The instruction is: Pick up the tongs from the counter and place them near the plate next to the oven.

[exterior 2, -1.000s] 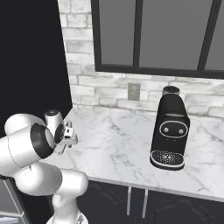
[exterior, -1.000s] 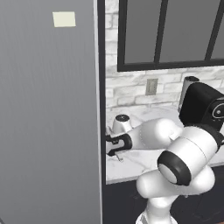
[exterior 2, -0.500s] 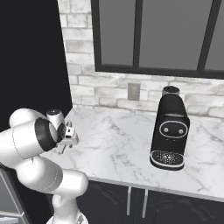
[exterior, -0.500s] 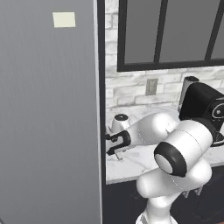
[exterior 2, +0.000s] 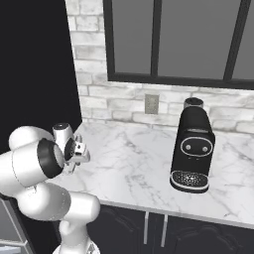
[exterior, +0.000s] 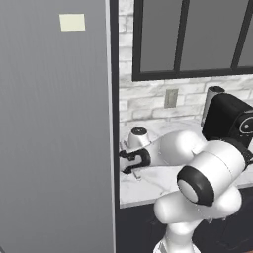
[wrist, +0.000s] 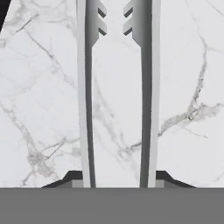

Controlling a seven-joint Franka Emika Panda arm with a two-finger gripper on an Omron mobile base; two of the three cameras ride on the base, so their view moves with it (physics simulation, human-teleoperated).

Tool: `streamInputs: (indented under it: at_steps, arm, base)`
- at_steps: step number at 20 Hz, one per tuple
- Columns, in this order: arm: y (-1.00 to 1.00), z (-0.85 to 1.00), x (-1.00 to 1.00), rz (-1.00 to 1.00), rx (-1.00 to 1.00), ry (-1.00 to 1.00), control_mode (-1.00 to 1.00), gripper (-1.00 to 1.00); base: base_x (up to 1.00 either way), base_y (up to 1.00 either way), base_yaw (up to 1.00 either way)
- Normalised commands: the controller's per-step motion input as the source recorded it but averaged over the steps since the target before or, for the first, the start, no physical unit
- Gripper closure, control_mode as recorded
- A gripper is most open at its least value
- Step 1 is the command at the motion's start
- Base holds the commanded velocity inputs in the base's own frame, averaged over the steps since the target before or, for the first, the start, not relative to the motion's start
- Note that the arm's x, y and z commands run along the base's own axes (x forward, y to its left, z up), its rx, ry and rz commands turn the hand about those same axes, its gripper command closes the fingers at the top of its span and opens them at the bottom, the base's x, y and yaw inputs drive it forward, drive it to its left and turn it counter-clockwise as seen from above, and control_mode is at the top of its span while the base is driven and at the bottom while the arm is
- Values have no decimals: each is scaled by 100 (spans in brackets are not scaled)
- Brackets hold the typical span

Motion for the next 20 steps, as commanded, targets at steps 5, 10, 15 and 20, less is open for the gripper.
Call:
streamInputs:
  at_steps: [5,10,15,20]
  arm:
    - [-34,41,-22,-1,5,-20,-100,100]
    - [-49,63,-15,-11,11,-1,-100,100]
    - [-36,88,-1,-14,1,0,-100,100]
    - [-22,95,0,-11,0,4,-100,100]
  base:
    - [0,0,0]
    - [0,0,0]
    - [0,0,0]
    - [0,0,0]
